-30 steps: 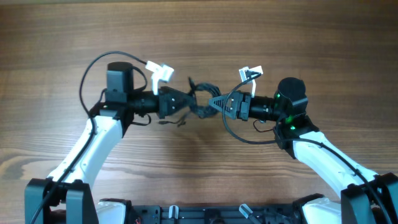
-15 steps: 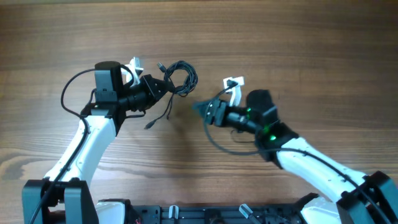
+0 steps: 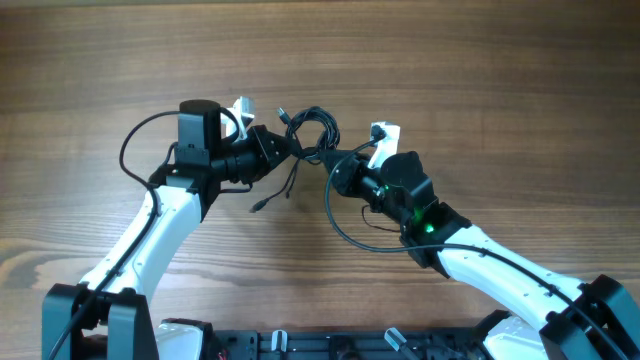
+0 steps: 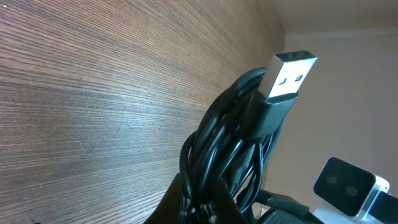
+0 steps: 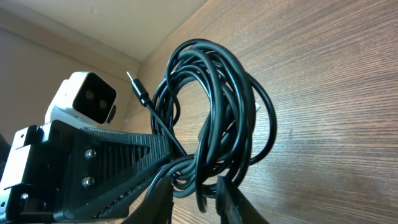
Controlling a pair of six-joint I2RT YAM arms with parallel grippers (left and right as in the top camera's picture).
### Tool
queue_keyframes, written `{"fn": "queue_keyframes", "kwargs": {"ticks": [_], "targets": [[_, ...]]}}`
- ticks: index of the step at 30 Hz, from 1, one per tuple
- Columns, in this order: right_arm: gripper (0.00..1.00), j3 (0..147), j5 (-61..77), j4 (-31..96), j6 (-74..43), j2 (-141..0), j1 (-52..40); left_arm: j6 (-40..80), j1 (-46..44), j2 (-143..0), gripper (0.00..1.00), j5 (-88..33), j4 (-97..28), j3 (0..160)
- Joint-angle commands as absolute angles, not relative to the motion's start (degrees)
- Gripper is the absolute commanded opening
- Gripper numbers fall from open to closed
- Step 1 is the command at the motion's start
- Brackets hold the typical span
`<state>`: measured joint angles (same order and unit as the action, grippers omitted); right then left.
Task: Untangle cables
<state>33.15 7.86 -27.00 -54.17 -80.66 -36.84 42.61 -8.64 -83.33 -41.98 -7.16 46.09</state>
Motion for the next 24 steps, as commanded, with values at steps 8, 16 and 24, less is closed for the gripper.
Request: {"fn": "queue_keyframes", "kwargs": {"ticks": [8, 16, 24], "targets": [[0.24, 33.74, 6.48, -27.31, -54.22, -80.42, -37.12, 45.93, -8.91, -83.64, 0.04, -44.07, -6.17, 46.09], [0.24, 33.74, 6.92, -27.35, -54.26, -80.42, -37.12, 47.70, -9.76, -83.64, 0.04, -44.51, -5.93, 46.09], [0.09, 33.74, 7.09, -27.14, -54.48, -80.42, -37.10, 51.48, -13.39, -83.64, 0.04, -44.45, -0.97, 46.09]]}}
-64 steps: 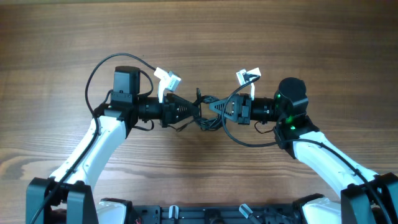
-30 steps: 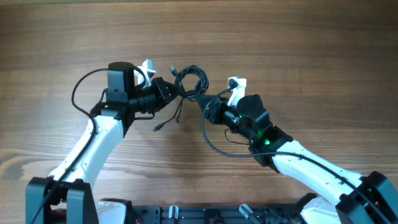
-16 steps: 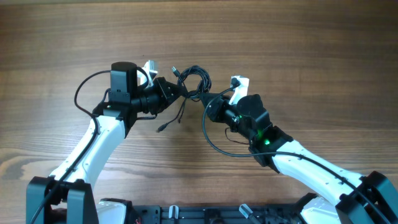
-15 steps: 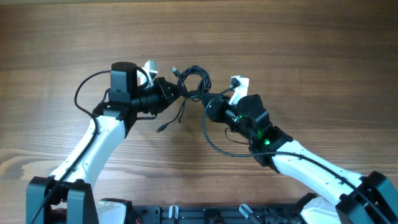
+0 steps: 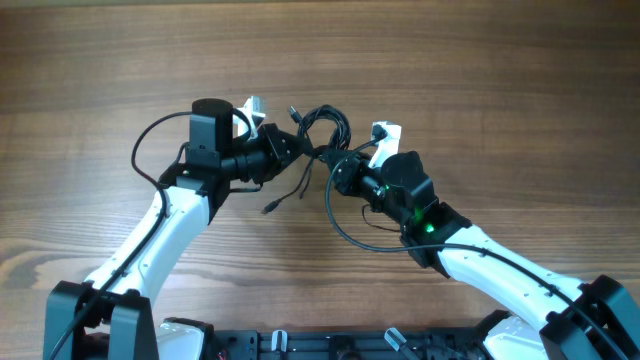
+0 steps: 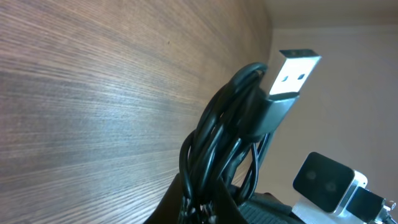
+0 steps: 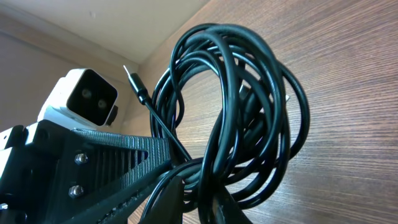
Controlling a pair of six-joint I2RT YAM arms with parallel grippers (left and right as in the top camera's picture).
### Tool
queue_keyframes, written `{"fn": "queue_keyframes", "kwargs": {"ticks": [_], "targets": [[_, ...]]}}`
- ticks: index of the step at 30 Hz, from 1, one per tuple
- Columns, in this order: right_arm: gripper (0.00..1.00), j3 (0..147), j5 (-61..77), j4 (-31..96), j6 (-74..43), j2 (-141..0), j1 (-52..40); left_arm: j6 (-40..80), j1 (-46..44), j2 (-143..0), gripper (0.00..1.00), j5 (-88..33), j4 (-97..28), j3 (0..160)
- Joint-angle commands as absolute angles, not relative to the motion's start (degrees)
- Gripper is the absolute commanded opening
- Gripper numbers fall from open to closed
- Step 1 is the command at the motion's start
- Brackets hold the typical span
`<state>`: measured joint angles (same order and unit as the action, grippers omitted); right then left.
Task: Untangle cables
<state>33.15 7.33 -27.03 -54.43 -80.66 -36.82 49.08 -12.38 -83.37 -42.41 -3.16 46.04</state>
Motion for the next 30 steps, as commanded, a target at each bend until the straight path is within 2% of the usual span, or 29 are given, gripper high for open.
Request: {"fn": "queue_keyframes", "kwargs": {"ticks": [1, 2, 14, 21, 22, 25, 28, 30], "targets": [[0.08, 33.74, 7.09, -26.79, -54.48, -80.42, -37.10, 51.48, -13.21, -83.64, 0.04, -44.25, -0.30, 46.09], [0.05, 33.74, 7.09, -26.09, -54.46, -80.42, -37.10, 51.48, -12.75, -83.64, 0.04, -44.03, 0.62, 46.09], [0.05, 33.74, 3.81, -18.52, -55.66, -80.42, -37.06, 51.51, 0.64, -83.57, 0.04, -46.89, 2.17, 46.09], [0.05, 33.74, -5.21, -10.37, -58.78, -80.42, -37.06, 51.46, 1.39, -83.57, 0.04, -48.90, 2.20, 46.09], [0.08, 33.74, -5.80, -10.11, -58.87, -80.42, -37.06, 51.31, 1.30, -83.57, 0.04, -49.84, 2.20, 46.09], [0.26, 33.74, -5.98, -10.87, -58.89, -80.42, -37.06, 44.58, 0.45, -83.57, 0.04, -52.62, 2.20, 46.09], [0.53, 33.74, -2.90, -13.45, -58.76, -80.36, -37.06, 35.99, -0.89, -83.57, 0.04, -52.88, 2.22, 46.09], [0.61, 33.74, 1.65, -16.23, -58.43, -80.25, -37.06, 34.68, -1.32, -83.57, 0.04, -52.07, 2.24, 46.09]]}}
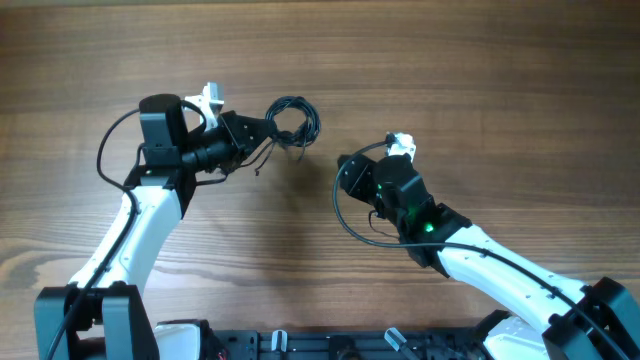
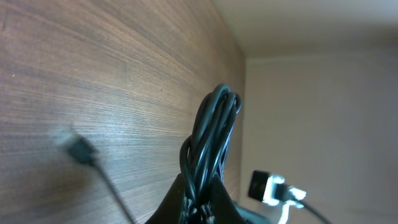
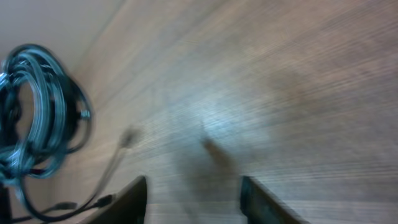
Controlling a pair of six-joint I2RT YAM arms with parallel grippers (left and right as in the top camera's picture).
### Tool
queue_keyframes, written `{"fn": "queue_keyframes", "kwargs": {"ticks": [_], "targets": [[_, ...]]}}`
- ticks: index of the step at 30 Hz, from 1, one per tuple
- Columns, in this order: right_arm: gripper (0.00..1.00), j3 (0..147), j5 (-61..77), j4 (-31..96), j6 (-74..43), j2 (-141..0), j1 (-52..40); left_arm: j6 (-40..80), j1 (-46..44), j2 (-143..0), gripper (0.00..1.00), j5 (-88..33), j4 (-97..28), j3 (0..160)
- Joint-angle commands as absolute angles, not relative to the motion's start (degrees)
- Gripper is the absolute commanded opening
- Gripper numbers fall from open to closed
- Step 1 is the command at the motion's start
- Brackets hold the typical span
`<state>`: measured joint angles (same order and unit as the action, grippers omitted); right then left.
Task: Untangle cables
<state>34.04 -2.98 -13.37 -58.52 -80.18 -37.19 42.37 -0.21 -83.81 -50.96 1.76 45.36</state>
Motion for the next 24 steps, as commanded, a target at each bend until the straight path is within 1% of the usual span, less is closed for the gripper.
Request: {"fn": "queue_keyframes", "kwargs": {"ticks": [1, 2, 3, 4, 7, 9, 11, 13, 15, 19, 22, 24], "targets": [[0.63, 33.74, 4.54, -18.06, -58.26, -80.18, -37.06, 34.65, -1.56, -83.57, 0.04, -51.48, 2.44, 46.09], [0.66, 33.74, 8.05, -20.34, -57.39, -80.14, -37.06, 34.65, -1.85, -83.57, 0.04, -50.78, 2.96, 46.09], [0.67, 33.74, 15.35, -24.86, -54.74, -80.14, -37.06, 34.61, -2.81, -83.57, 0.04, -48.53, 5.23, 46.09], [0.67, 33.74, 19.18, -26.89, -53.98, -80.16, -37.06, 34.68, -3.53, -83.57, 0.04, -47.20, 6.98, 46.09], [0.65, 33.74, 24.16, -27.79, -53.98, -80.16, -37.12, 38.28, -6.44, -83.57, 0.04, -40.07, 9.74, 46.09], [0.64, 33.74, 24.34, -27.92, -53.36, -80.16, -37.12, 43.05, -8.97, -83.57, 0.04, -33.82, 9.67, 46.09], [0.64, 33.74, 23.55, -29.39, -49.30, -80.16, -37.12, 47.31, -12.29, -83.57, 0.04, -28.64, 9.67, 46.09], [0.62, 33.74, 18.61, -29.15, -46.37, -80.29, -37.12, 51.13, -15.18, -83.57, 0.04, -24.05, 9.67, 46.09], [0.60, 33.74, 15.16, -29.08, -46.22, -80.42, -37.12, 53.91, -17.04, -83.57, 0.04, -20.21, 9.72, 46.11], [0.56, 33.74, 12.78, -28.91, -44.49, -80.42, -37.12, 58.74, -17.47, -83.35, 0.04, -18.76, 9.69, 46.11], [0.56, 33.74, 10.92, -28.88, -44.53, -80.49, -37.12, 63.75, -17.54, -83.24, 0.04, -18.85, 9.67, 46.11], [0.56, 33.74, 9.80, -28.91, -44.53, -80.49, -37.12, 64.86, -17.54, -83.24, 0.04, -19.70, 9.63, 46.11]]}}
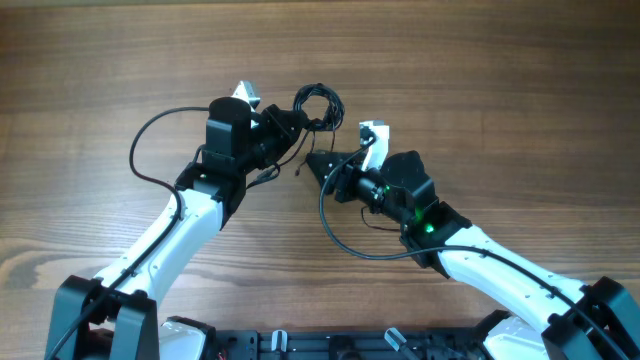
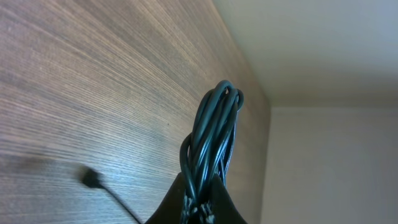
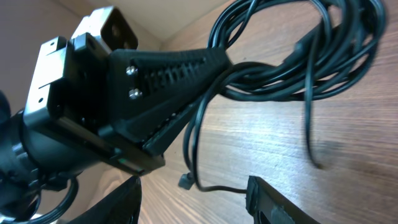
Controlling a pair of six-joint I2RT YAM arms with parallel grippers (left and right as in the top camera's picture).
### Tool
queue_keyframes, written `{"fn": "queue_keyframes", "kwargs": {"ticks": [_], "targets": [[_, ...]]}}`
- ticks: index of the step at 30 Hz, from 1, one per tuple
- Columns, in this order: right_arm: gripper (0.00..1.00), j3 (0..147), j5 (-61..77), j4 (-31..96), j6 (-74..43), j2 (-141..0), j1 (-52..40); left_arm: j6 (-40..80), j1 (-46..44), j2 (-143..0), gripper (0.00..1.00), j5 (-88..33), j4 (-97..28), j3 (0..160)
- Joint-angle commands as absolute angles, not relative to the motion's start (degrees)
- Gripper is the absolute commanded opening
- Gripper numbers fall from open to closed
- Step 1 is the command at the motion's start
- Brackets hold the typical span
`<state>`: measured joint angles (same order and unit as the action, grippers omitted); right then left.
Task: Untangle cables
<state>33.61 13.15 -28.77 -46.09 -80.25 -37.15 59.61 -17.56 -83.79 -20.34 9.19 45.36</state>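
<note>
A coiled bundle of black cable (image 1: pixel 320 103) hangs above the wooden table, with my left gripper (image 1: pixel 298 122) shut on its lower part. In the left wrist view the bundle (image 2: pixel 214 140) rises from between the fingers (image 2: pixel 177 205), and a loose plug end (image 2: pixel 92 178) trails to the left. My right gripper (image 1: pixel 316 166) is open just below and right of the bundle, touching nothing. Its wrist view shows the left gripper's fingers (image 3: pixel 180 74), the coils (image 3: pixel 292 62) and a dangling plug (image 3: pixel 185 182) between its own spread fingers (image 3: pixel 124 199).
The wooden table (image 1: pixel 500 80) spreads all round. Each arm carries its own black wiring loop: one beside the left arm (image 1: pixel 150 150), one under the right wrist (image 1: pixel 340 235). The rig's dark base (image 1: pixel 330 345) sits along the front edge.
My left gripper, still holding the bundle, has moved right, back toward the middle. My right gripper has moved left to just below the bundle and is still open.
At first both grippers met at the bundle in mid-table, the right one closed around some strands. Then the right gripper was open and apart while the left held the bundle far to the left. Now the two are close together again.
</note>
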Motion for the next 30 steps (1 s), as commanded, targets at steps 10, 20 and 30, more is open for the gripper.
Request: {"fn": "queue_keyframes", "kwargs": {"ticks": [10, 20, 30], "targets": [[0.55, 33.74, 10.57, -31.66, -45.23, -83.83, -37.19, 65.19, -19.44, -83.24, 0.04, -22.65, 9.67, 46.11], [0.33, 33.76, 4.95, -35.97, -48.69, -89.47, -38.57, 65.21, -21.10, -83.24, 0.04, -23.77, 9.67, 46.11], [0.04, 33.74, 21.56, -30.30, -49.52, -89.34, -34.46, 32.73, -13.80, -83.24, 0.04, -23.59, 10.11, 46.09]]}}
